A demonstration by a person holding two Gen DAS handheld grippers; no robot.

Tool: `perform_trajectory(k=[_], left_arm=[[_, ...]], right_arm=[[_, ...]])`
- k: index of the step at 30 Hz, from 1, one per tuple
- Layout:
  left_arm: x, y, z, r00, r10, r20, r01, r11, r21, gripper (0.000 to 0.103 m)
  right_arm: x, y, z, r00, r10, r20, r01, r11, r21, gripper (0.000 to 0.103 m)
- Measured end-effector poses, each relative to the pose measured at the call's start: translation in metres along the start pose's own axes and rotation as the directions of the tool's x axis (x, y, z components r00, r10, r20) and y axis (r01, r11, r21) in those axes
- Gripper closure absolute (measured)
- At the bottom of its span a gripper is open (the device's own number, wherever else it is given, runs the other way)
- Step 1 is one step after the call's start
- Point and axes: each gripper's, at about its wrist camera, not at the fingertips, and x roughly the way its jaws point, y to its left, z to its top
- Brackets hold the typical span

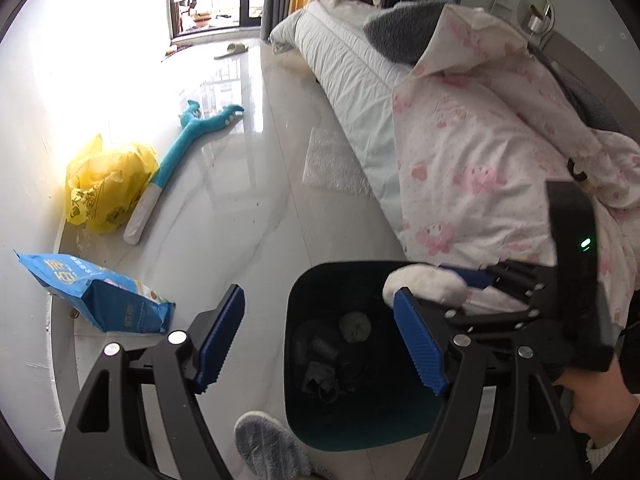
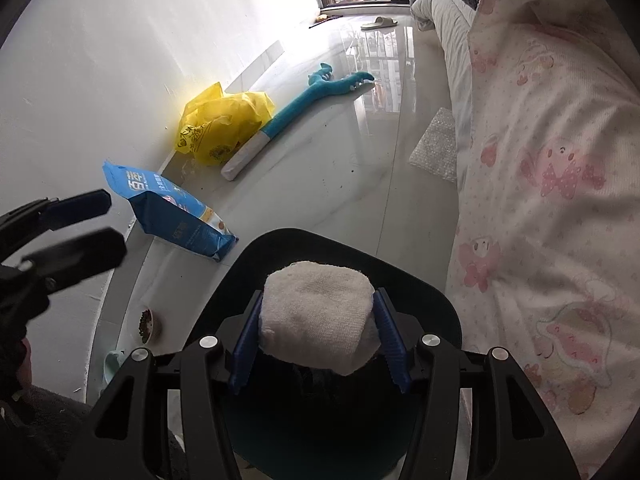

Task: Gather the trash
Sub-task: 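Open the left tool over the bin while the right tool releases the tissue ball, then move both tools back toward the black clip and tape ring on the duvet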

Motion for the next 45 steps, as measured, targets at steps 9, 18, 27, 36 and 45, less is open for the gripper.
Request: perform_trajectory(k=[9,18,27,36,45], left_arm=[[-0.030,-0.004,0.014,0.986,-0.025,0.168,0.029,0.999,-0.020,0.031],[-0.062,-0.024,0.028,0.941,-0.054,0.333,0.051,0.999,0.016,0.031],[-0.080,-0.050,0.042,0.911,-0.085,0.404,0.082,0.996,0.026,0.031],[-0.087,-0.097,0.054,0.883,-0.119,0.455,0.082,0.991,0.101,0.021],[-0.079,-0.135,0.076,0.864,-0.185,0.468,0.138,0.982,0.133,0.010]], right_arm=[[0.014,0.006,-0.009,0.998,-0.012,-0.066,0.011,1.000,-0.013,0.047],[-0.004,-0.003,-0.006,0.999,-0.030,-0.035,0.030,1.000,-0.001,0.030],[-0.049,-0.009,-0.001,0.998,-0.010,0.058,0.012,1.000,-0.027,0.028],[-0.110,-0.032,0.007,0.977,-0.029,0.214,0.037,0.999,-0.038,0.026],[-0.160,-0.098,0.015,0.947,-0.095,0.306,0.088,0.995,0.036,0.025]])
